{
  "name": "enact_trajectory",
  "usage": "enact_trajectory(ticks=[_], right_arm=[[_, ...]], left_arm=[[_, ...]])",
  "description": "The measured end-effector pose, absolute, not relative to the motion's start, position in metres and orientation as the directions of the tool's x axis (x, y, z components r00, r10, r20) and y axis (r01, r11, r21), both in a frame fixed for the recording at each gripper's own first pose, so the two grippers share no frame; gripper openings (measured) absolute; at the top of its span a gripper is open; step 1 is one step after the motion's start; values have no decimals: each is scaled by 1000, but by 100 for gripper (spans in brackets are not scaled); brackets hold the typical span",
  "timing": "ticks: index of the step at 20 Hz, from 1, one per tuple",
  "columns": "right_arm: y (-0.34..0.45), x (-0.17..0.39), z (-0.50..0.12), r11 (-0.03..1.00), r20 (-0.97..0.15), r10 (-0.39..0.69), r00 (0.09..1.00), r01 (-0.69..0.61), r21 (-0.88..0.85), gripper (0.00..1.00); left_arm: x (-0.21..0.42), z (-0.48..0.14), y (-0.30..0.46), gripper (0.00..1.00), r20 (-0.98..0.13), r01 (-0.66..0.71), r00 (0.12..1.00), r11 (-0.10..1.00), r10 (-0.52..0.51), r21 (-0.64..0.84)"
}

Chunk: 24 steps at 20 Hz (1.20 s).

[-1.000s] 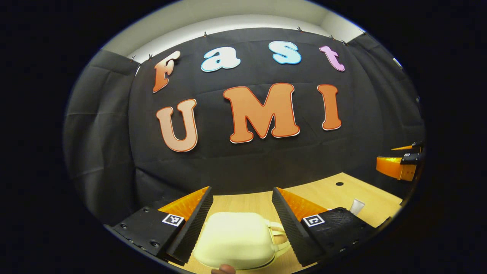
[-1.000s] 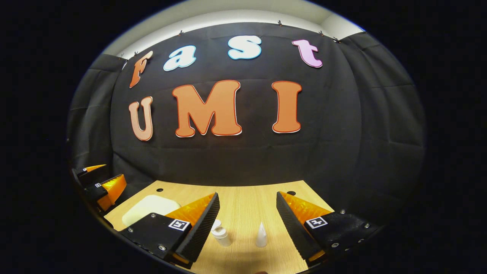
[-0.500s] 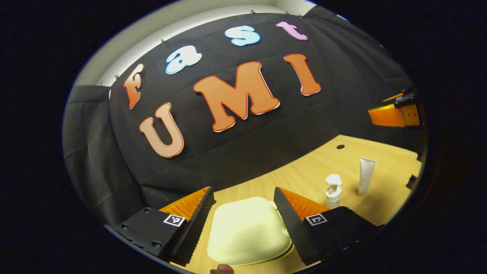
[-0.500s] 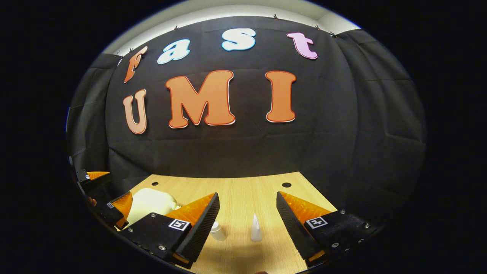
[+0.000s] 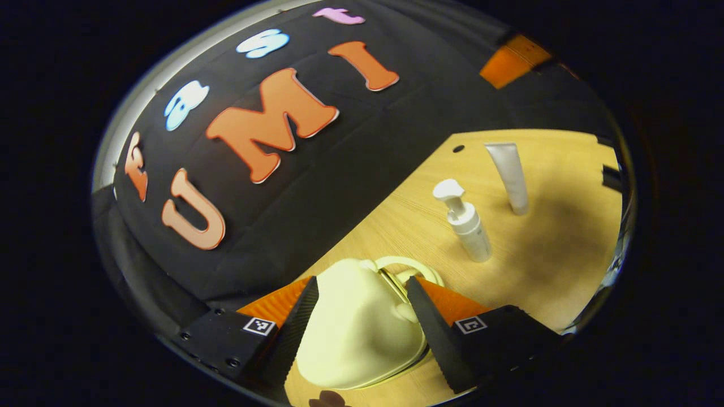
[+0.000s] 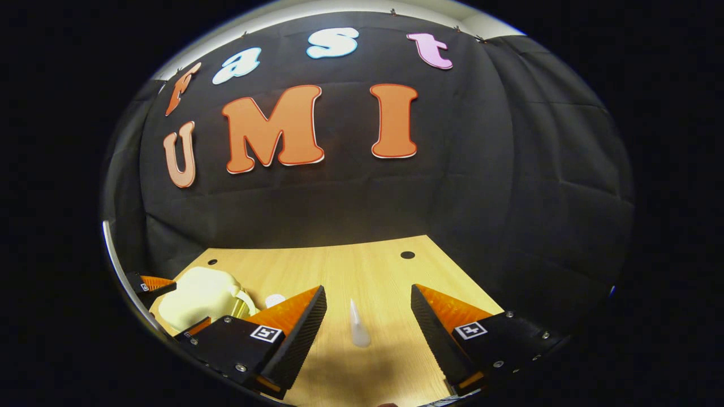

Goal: First open the suitcase, pack the skin care products into it, and then close the suitcase.

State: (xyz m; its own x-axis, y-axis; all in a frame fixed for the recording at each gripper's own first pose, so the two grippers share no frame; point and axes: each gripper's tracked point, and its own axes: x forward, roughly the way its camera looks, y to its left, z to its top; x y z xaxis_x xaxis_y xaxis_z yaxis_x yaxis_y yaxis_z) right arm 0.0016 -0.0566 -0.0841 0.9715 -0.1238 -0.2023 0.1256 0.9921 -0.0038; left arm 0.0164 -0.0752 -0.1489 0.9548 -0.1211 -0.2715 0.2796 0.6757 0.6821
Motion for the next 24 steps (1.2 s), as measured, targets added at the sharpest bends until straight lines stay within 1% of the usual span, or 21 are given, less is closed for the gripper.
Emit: enact_trajectory(ticks=[2, 5, 10, 16, 20, 22, 23, 24], right_arm=[[-65, 1, -90, 989, -222, -141, 965, 146, 4, 95], [-76, 0, -100, 985, -245, -164, 955, 172, 13, 95], [-97, -4, -116, 976, -286, -208, 936, 218, 4, 95], [-111, -2, -128, 965, -321, -245, 915, 263, 15, 95], [-116, -1, -127, 960, -316, -266, 911, 279, -4, 95], [-117, 0, -126, 958, -313, -273, 909, 287, -3, 95], [-118, 0, -125, 957, -311, -276, 909, 289, -4, 95], [-119, 0, -124, 957, -310, -277, 909, 290, -5, 95]], left_arm=[[15, -166, -85, 100, -302, 314, 945, 615, -128, 723], [17, -196, -99, 99, -361, 373, 922, 554, -136, 744], [30, -221, -92, 99, -390, 381, 917, 462, -81, 801], [43, -239, -88, 99, -412, 383, 911, 400, -16, 832], [57, -250, -94, 98, -449, 425, 893, 366, -22, 828], [60, -251, -95, 77, -458, 430, 889, 356, -9, 830], [63, -255, -96, 70, -462, 433, 887, 350, 1, 831], [63, -254, -96, 66, -456, 426, 890, 338, 12, 840]])
